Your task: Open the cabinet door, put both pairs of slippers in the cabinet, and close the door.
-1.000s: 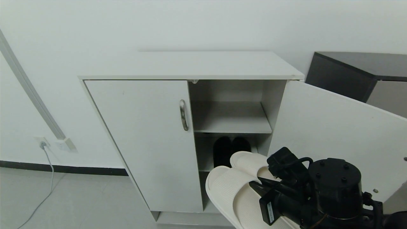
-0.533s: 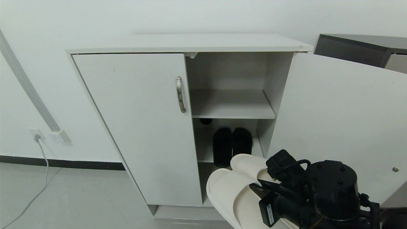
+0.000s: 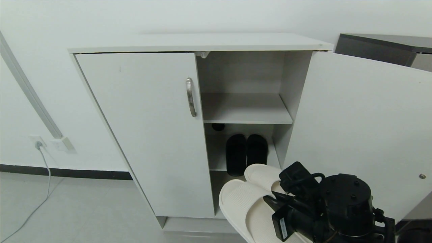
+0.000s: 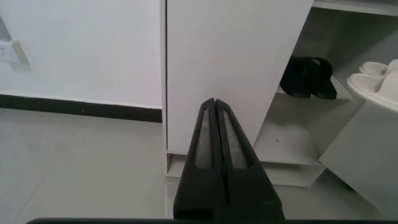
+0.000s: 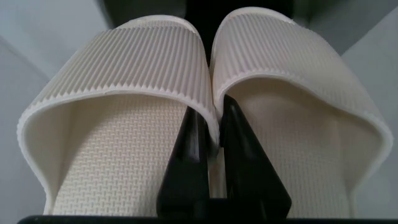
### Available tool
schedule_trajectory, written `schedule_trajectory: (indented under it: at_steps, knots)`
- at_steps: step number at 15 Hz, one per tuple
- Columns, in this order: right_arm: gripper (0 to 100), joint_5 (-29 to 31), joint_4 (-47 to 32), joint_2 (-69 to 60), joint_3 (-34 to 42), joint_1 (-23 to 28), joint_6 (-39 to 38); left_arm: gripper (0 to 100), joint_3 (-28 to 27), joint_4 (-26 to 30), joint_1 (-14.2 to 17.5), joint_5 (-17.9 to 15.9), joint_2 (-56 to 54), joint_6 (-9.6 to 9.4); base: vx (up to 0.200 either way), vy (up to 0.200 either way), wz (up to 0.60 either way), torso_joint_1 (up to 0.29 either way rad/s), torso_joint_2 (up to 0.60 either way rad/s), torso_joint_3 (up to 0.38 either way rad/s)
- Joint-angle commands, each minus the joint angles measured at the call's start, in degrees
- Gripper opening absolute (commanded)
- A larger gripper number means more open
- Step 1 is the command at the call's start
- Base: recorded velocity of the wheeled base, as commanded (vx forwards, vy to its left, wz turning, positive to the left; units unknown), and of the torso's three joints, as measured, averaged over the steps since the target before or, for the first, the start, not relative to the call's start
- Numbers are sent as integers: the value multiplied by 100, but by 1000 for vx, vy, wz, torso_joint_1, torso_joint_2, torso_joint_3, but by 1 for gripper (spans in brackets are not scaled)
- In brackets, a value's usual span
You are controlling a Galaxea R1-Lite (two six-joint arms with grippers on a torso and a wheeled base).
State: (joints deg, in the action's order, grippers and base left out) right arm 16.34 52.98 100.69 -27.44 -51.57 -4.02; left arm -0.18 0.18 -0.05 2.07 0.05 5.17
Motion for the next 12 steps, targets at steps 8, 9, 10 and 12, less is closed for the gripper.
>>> schedule_trajectory:
  at_steps: [8, 9, 10, 12]
  knots:
    - [0, 2436, -1413, 1189, -2380, -380, -1004, 0, 1, 8, -4, -5, 4, -7, 0, 0, 0, 0, 0, 0]
    - [0, 2647, -1730, 1154, -2705, -389, -1013, 0, 1, 8, 5, -5, 4, -7, 0, 0, 0, 0, 0, 0]
    - [0, 2866, -2064, 1128, -3039, -416, -1013, 0, 1, 8, 5, -5, 4, -7, 0, 0, 0, 0, 0, 0]
    - [0, 3033, -2653, 1031, -3575, -433, -1022, 0, 1, 8, 5, -5, 4, -7, 0, 0, 0, 0, 0, 0]
